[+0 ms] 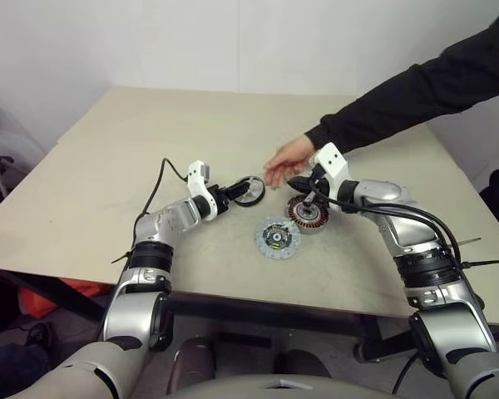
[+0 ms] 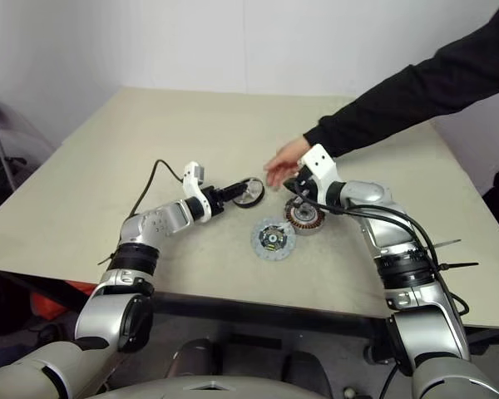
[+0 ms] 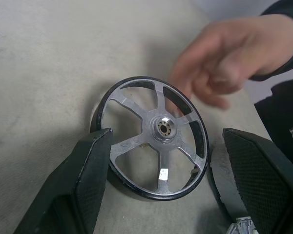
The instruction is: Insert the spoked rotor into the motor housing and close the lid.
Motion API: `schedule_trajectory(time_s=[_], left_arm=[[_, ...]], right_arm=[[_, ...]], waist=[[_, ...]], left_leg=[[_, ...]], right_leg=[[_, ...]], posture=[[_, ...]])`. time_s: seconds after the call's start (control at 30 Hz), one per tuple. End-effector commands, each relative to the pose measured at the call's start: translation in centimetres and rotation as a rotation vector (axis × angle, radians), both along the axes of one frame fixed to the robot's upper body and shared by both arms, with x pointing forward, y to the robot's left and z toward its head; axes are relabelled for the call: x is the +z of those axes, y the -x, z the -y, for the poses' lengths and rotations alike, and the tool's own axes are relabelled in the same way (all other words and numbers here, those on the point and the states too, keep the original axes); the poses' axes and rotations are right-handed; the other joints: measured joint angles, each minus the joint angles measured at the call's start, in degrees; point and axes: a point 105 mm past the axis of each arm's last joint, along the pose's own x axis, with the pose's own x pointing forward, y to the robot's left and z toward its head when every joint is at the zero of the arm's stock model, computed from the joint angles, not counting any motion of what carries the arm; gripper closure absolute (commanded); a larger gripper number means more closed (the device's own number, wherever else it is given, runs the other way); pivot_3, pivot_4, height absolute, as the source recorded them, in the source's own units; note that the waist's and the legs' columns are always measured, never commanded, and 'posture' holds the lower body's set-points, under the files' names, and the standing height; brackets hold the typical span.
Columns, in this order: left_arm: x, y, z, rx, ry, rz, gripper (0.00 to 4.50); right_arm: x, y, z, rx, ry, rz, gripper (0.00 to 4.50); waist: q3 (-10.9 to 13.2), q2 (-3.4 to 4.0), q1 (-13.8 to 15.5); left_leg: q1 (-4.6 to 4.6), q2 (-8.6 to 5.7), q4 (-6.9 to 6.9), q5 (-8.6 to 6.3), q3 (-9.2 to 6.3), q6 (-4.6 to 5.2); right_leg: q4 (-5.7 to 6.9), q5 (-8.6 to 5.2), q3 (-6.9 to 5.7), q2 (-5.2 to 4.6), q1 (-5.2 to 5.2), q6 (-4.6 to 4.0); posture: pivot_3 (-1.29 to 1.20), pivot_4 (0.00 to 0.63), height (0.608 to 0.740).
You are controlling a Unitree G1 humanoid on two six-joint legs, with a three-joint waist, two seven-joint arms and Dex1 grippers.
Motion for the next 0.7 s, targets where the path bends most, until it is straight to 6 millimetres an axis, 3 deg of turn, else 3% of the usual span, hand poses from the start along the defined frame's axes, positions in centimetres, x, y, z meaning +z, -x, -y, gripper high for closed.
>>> schedule_trajectory(time_s=[0.03, 0.7], left_arm=[[0.99, -0.19, 0.0, -0.012, 0.006, 0.035, 0.7], [0.7, 0.05, -0.01, -0.022, -0.007, 0.045, 0.7]], right_arm=[[1.84, -0.56, -0.24, 0.006, -0.012, 0.064, 4.44], [1.8, -0.67, -0.15, 0.007, -0.009, 0.068, 4.44]], waist=[[0.0, 0.0, 0.0], [0.01, -0.01, -0.01]], left_leg=[[0.0, 0.0, 0.0, 0.0, 0.0, 0.0], [0.0, 0.0, 0.0, 0.0, 0.0, 0.0]], right_leg=[[0.0, 0.0, 0.0, 0.0, 0.0, 0.0], [-0.01, 0.0, 0.0, 0.0, -0.01, 0.0]], posture=[[0.0, 0.0, 0.74], [0.0, 0.0, 0.74]])
